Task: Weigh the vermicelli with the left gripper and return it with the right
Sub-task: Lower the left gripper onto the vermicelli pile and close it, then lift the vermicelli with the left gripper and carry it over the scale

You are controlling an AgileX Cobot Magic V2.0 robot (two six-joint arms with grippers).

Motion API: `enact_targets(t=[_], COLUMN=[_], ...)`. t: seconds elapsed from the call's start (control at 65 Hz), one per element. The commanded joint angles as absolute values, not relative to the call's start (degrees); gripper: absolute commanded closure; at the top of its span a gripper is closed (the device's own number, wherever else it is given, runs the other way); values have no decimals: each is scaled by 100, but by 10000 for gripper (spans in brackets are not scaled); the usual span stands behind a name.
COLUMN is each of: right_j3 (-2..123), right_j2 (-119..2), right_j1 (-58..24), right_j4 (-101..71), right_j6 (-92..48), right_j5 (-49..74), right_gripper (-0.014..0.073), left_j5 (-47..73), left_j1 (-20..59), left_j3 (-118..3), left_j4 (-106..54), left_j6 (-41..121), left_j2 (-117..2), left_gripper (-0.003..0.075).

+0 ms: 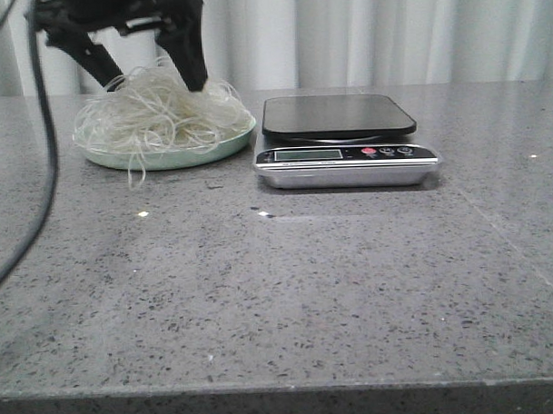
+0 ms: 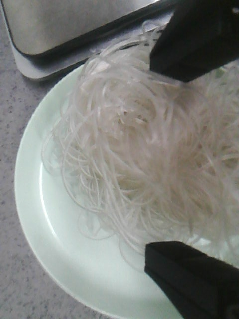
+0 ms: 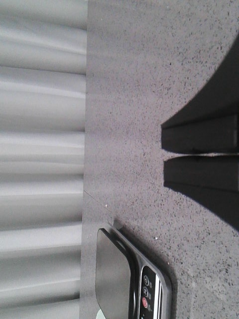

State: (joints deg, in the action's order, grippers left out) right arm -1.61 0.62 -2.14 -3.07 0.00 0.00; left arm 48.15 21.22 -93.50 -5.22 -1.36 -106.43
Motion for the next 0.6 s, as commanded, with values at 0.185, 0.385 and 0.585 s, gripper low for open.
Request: enact_targets(t=[0.185,0.385,0.585], right_j3=[-116,-116,-116], right_j2=[158,158,158], right_j1=[-176,-176,-176], right_j4=[-305,-305,-305], right_j6=[-38,-38,-38], right_j5=[-463,-463,-463], right_gripper=[403,403,403], left_j5=[5189,5327,5666], left_j1=[2169,2169,2208], left_j3=[-9592,-9928,-11287], left_j4=[-499,-362,-673], left_j6=[-135,-58,0], left_j2=[-10706,-10706,-10706], left_gripper=[197,584,596])
